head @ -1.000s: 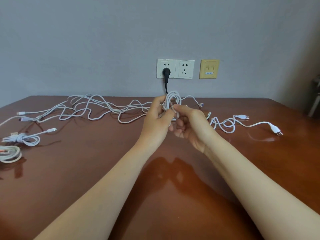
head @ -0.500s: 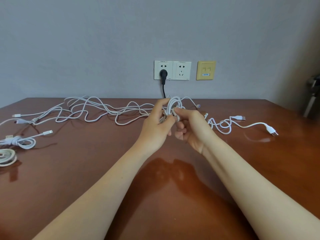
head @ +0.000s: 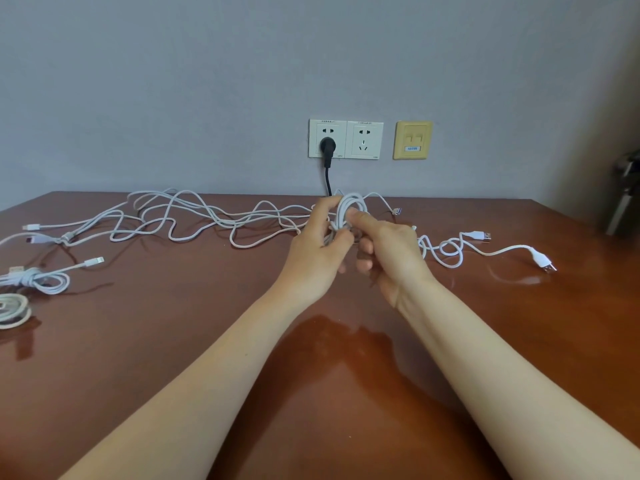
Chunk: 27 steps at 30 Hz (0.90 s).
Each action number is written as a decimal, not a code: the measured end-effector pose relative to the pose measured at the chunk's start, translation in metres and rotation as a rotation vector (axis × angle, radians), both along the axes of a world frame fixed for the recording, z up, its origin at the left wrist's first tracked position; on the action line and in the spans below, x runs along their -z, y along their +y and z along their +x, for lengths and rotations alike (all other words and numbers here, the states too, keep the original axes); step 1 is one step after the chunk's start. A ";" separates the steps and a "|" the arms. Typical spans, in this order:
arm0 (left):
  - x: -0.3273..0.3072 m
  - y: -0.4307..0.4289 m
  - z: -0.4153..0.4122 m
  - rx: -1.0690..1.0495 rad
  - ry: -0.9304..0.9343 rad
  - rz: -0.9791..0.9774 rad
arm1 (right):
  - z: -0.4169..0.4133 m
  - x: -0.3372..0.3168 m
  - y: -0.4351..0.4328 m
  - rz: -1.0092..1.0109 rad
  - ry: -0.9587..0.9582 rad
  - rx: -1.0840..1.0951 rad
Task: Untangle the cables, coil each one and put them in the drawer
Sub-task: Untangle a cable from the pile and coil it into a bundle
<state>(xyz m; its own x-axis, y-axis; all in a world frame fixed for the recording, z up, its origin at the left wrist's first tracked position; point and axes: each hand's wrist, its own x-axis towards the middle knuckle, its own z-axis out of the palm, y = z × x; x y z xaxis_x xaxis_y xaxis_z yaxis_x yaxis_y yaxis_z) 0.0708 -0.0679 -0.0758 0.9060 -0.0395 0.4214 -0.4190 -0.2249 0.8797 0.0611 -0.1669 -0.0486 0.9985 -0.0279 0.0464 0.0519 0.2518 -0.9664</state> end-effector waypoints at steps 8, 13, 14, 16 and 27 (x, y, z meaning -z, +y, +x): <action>0.003 -0.003 -0.005 0.052 0.082 0.028 | 0.010 0.004 -0.013 0.135 0.095 -0.089; 0.001 0.000 -0.003 0.071 0.153 -0.129 | 0.017 0.007 -0.020 0.038 0.117 -0.216; 0.001 0.000 -0.003 0.077 0.167 -0.159 | 0.018 0.009 -0.021 -0.065 0.125 -0.210; 0.001 0.001 -0.003 0.071 0.182 -0.193 | 0.020 0.014 -0.022 -0.237 0.122 -0.241; -0.004 -0.006 0.000 0.217 0.291 -0.484 | 0.005 0.013 -0.010 -0.179 -0.127 -0.049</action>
<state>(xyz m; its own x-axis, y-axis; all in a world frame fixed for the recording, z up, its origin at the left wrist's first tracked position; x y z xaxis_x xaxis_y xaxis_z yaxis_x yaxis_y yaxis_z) 0.0703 -0.0736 -0.0719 0.9796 -0.1018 0.1732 -0.1369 0.2930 0.9463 0.0657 -0.1768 -0.0612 0.9842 0.0407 0.1721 0.1683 0.0821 -0.9823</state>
